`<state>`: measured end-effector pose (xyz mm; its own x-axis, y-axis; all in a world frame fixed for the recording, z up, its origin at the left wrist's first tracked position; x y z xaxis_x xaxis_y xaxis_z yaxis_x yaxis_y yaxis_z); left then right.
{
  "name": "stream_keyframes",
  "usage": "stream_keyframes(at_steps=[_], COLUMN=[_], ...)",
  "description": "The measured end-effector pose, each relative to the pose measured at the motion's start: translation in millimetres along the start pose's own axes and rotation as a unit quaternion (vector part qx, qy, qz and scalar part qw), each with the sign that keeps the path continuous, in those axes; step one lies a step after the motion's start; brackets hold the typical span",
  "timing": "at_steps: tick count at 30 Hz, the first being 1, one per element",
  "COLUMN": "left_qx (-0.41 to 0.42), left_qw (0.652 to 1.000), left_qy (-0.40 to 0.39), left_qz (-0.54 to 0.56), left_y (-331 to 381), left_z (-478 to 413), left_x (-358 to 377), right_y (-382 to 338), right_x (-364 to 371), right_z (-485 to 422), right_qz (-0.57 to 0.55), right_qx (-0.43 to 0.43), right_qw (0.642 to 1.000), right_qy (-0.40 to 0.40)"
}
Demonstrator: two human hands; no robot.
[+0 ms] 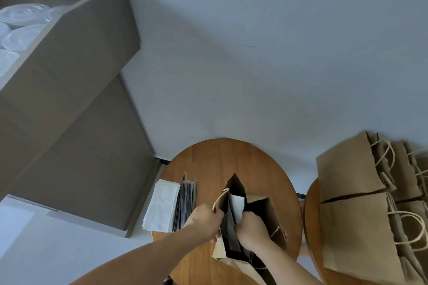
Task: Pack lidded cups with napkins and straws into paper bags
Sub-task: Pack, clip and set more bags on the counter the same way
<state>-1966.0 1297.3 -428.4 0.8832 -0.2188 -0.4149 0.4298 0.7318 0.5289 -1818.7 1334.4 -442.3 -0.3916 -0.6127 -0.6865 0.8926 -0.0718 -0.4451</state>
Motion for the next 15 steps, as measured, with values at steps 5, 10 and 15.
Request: stream_keyframes(at_steps=[5,10,15], left_qx=[0.003,0.022,0.025], left_qw=[1.0,0.999,0.999], left_qy=[0.003,0.003,-0.002], left_qz=[-0.006,-0.038,-0.046], left_y=[-6.2,-5.2,-4.2], left_z=[1.9,6.5,7.7], left_x=[-9.9,-9.1,-9.4], right_y=[9.0,16.3,14.0], right_x=[17.9,21.1,20.9], right_z=[-30.5,-43.2,-37.8], right_qz=[0.057,0.089,0.115], right_qx=[0.041,0.07,0.059], right_qw=[0.996,0.993,0.992], right_qy=[-0.052,-0.035,0.009])
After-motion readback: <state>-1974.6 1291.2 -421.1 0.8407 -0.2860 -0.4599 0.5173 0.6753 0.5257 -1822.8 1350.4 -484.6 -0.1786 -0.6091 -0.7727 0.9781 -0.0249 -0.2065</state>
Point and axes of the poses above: each hand's wrist, its own z-axis away from the middle knuckle, its own x-axis out of the palm, y = z × x, the point moved 4 cm from there along -z, towards the middle knuckle, and after that the axes turned 4 degrees about -x, right-handed, at the moved point
